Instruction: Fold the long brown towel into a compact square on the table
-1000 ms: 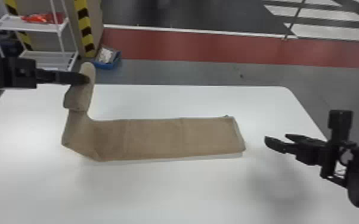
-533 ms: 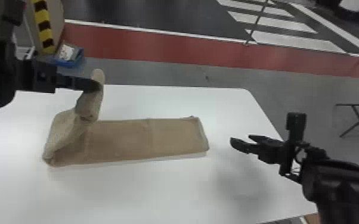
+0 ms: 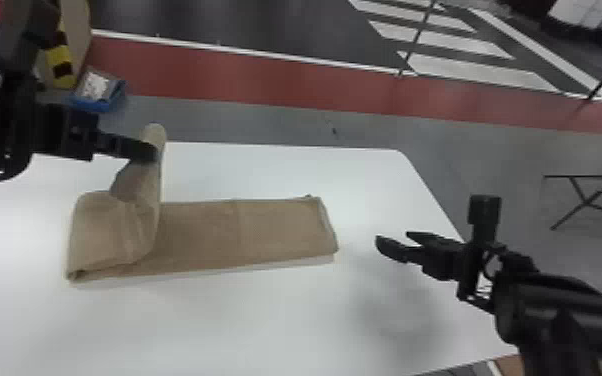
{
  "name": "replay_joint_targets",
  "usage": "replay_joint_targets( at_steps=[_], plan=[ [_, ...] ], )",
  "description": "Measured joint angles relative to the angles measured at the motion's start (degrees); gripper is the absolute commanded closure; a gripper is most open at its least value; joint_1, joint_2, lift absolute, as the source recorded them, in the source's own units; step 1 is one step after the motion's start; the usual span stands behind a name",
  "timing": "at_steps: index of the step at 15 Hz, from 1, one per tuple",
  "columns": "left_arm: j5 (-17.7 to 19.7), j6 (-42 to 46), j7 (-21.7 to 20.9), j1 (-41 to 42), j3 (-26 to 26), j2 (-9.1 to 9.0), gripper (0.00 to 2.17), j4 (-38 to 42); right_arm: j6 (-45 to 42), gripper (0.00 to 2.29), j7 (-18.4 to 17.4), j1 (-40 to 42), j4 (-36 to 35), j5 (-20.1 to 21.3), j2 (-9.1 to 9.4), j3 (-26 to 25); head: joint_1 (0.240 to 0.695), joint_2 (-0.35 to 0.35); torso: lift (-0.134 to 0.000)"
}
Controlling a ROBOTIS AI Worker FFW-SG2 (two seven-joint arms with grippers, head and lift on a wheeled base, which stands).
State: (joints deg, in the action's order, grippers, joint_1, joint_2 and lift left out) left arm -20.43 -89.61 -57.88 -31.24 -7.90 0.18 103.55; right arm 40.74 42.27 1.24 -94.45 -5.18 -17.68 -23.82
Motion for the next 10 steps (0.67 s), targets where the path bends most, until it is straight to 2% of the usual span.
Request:
replay_joint_targets(
  at_steps=[1,10],
  plan=[
    [0.54,0.00,0.80,0.59,-0.40,0.00,0.00,-0.06,0.00,0.06,0.01,0.05,-0.04,-0.06,-0.17,-0.28,0.695,-0.335,-0.124],
    [1.97,0.00,1.73,4.28,-2.62,0.00,0.03,2.42,2.21,0.06,0.01,-0.41,-2.46,-2.49,-0.15,-0.36,0.695,-0.350,-0.124]
  ],
)
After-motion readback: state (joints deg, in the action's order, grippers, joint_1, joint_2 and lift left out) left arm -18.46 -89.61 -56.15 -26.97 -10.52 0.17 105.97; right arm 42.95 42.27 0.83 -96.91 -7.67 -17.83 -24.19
